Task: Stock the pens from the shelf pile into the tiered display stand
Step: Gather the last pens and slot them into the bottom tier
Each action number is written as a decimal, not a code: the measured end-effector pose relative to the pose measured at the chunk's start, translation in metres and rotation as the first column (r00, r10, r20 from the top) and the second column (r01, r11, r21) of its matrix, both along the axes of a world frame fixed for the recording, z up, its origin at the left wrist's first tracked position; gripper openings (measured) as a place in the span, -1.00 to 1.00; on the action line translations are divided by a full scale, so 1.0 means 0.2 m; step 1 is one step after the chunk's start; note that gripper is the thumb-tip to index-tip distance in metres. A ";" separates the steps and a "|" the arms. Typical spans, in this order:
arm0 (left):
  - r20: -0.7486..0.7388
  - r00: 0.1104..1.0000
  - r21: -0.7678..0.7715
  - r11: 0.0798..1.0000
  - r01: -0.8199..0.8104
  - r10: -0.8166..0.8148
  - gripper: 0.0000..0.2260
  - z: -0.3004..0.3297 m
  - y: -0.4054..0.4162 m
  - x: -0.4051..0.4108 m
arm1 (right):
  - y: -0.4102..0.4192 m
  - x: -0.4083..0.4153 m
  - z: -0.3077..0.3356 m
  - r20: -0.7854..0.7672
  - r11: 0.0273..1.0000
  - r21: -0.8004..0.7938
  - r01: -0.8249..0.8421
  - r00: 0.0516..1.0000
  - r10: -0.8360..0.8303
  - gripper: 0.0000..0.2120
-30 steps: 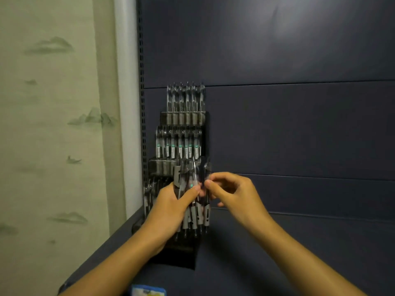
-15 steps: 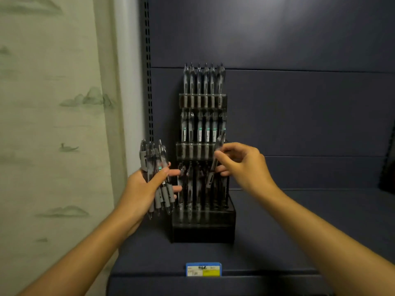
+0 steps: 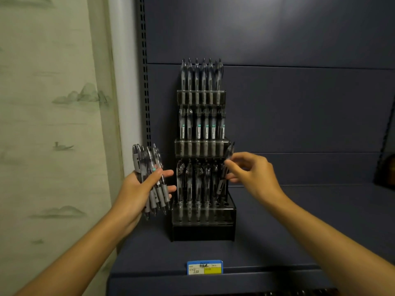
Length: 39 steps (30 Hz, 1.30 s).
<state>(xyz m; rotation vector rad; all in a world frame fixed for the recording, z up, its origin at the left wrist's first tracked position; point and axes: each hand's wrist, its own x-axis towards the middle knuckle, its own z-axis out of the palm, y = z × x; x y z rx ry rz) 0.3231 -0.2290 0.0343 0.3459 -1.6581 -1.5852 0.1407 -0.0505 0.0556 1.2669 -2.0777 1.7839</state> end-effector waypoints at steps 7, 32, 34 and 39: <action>0.019 0.997 -0.050 0.996 0.073 -0.072 -0.85 -0.01 0.08 -0.02 | -0.04 0.03 -0.11 -0.029 0.989 0.145 -0.015 0.999 0.019 -0.93; 0.021 0.981 -0.107 0.975 0.196 -0.195 -0.78 0.01 0.23 -0.09 | -0.05 0.26 0.06 -0.220 0.985 0.167 -0.050 0.972 0.087 -0.84; 0.025 0.982 -0.117 0.975 0.189 -0.187 -0.80 0.01 0.23 -0.10 | -0.04 0.26 0.05 -0.189 0.989 0.142 -0.045 0.979 0.072 -0.84; -0.002 0.981 -0.061 0.979 0.192 -0.193 -0.80 0.02 0.20 -0.10 | -0.02 0.21 0.12 -0.089 0.998 0.026 -0.052 0.995 0.054 -0.83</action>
